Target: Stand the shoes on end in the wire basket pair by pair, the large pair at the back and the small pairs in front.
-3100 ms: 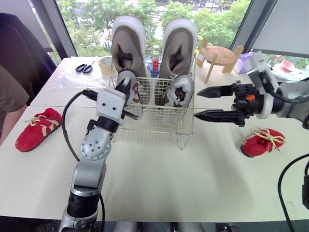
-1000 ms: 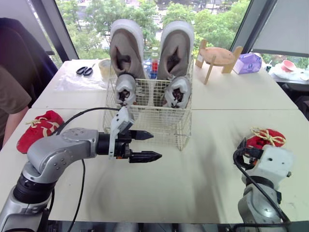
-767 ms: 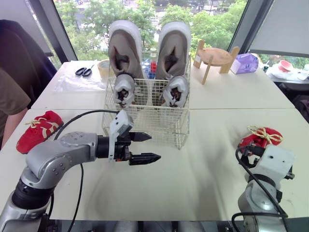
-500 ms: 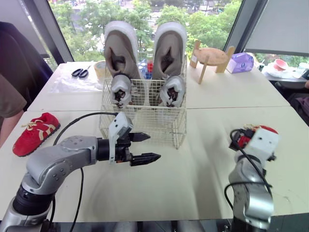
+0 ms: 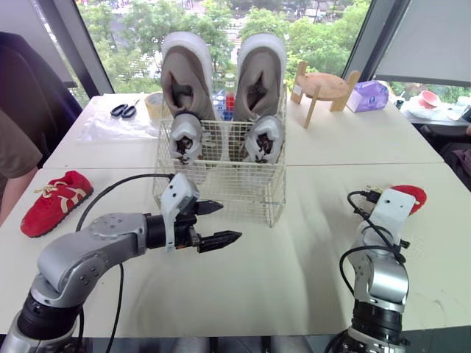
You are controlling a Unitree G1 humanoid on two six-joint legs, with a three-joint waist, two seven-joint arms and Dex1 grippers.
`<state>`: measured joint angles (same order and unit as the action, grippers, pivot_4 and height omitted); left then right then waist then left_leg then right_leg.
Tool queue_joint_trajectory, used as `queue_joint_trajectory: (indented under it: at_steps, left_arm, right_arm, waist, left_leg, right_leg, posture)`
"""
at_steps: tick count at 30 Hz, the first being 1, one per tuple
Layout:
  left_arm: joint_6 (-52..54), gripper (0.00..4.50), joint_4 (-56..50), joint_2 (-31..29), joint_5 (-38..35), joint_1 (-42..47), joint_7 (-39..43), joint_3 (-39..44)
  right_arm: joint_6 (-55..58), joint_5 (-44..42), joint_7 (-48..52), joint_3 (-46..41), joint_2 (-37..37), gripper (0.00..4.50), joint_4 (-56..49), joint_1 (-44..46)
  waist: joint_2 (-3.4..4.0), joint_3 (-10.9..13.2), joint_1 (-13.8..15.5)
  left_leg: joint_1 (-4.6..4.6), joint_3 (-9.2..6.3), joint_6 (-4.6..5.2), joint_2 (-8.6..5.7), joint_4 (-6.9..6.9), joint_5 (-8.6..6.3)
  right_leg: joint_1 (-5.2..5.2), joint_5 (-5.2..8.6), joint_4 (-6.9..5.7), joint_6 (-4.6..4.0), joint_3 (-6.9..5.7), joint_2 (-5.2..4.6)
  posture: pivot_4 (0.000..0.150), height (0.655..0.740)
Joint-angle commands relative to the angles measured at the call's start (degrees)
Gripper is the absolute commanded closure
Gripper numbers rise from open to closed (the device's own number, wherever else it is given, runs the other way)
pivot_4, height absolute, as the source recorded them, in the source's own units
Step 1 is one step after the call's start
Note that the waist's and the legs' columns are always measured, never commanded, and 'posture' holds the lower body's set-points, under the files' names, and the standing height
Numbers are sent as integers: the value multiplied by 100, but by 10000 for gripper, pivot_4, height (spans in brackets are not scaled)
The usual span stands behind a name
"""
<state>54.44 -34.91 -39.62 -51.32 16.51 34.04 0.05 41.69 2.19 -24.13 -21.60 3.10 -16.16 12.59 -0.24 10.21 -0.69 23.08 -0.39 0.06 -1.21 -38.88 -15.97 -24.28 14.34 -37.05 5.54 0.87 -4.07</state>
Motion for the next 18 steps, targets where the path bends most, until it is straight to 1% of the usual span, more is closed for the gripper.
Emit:
queue_joint_trajectory:
  at_steps: [1,3,6,9,13,14,17,18]
  left_arm:
    - [-145,0,-117,-54,4,29,85,166]
    - [-155,0,15,-139,0,72,197,262]
    - [-147,0,312,-224,-79,208,350,485]
    - [-87,0,641,-171,-379,430,363,801]
    - [100,0,1136,-30,-1137,920,187,1301]
    - [151,0,1249,-6,-1308,1050,129,1404]
    - [330,0,1674,-28,-2000,1477,-40,1827]
    - [367,0,1849,-61,-2204,1637,-119,1987]
  right_arm:
    - [-3,146,150,52,235,41845,-243,9]
    - [-168,216,365,187,530,41845,-411,130]
    - [-519,48,824,185,1004,41845,-673,545]
    - [-1177,-105,1480,266,1611,41845,-761,1020]
    - [-1964,-813,2563,232,2198,41845,-615,1967]
    - [-2021,-1053,2795,168,2279,41845,-538,2206]
    - [-2082,-1955,3915,-5,2885,41845,-192,3119]
    - [-2054,-2203,4351,-17,3194,41845,-22,3446]
  waist:
    - [0,0,-8]
    - [5,3,-15]
    - [18,11,-29]
    - [20,14,-34]
    - [13,18,-32]
    - [10,16,-28]
    - [9,21,-17]
    - [9,21,-15]
  left_leg:
    - [0,1,0,0,0,0]
    - [0,2,0,0,0,0]
    - [1,4,0,0,0,0]
    - [3,6,0,1,0,0]
    - [3,2,1,14,0,0]
    - [5,1,1,15,0,0]
    - [7,-2,2,17,0,-1]
    - [8,-1,5,17,-1,-2]
  right_leg:
    - [0,0,0,0,0,0]
    - [-1,0,0,0,1,1]
    - [-5,0,-1,1,1,4]
    - [-9,-2,-2,3,4,7]
    - [-11,-12,-2,21,4,24]
    - [-11,-12,-2,22,3,26]
    - [-11,-13,-1,23,2,25]
    - [-11,-13,2,23,2,23]
  posture:
    - [1500,7400]
    - [1500,7400]
    - [1500,7400]
    - [1500,7400]
    - [1500,7400]
    - [1500,7400]
    - [1500,7400]
    - [1500,7400]
